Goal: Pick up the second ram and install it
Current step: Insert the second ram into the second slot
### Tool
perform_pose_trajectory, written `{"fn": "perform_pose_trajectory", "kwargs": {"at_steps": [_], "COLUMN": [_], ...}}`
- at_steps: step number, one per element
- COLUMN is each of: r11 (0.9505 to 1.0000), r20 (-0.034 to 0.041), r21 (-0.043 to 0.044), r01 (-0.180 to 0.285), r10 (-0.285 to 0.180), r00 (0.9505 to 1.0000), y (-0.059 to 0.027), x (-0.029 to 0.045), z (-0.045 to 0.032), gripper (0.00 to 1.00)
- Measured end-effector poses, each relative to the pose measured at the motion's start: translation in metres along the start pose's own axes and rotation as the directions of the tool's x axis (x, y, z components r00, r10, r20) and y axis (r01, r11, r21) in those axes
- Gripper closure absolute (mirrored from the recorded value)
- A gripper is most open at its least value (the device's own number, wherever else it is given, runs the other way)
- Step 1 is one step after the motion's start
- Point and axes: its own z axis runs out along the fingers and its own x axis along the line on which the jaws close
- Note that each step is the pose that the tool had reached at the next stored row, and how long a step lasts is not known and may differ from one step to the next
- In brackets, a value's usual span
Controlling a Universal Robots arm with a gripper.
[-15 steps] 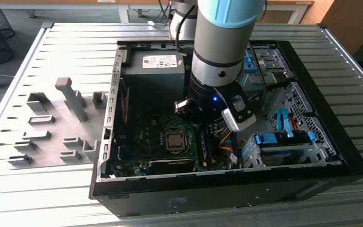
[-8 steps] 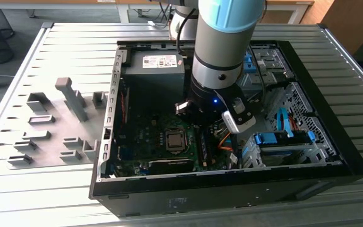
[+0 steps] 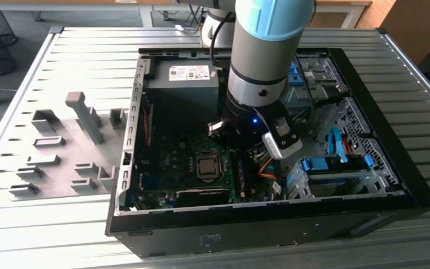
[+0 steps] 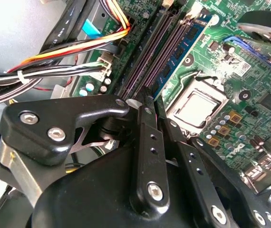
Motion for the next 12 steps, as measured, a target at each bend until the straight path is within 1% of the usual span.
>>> {"fn": "perform_pose_trajectory", "kwargs": {"at_steps": [5,9,12], "r11": [1.0,1.0,1.0], "r20": [-0.0002,-0.0003,-0.0005], "r21": [-0.0076,-0.0076,-0.0081], "r01": [0.0,-0.004,-0.004], "r10": [0.0,0.004,0.004], "r00": [1.0,1.0,1.0], "y": [0.0014,0.0019,0.0019], "x": [-0.0001,0.0,0.0], "z": [0.0031,0.0053,0.0055], "gripper": [0.86,0.86,0.86]}}
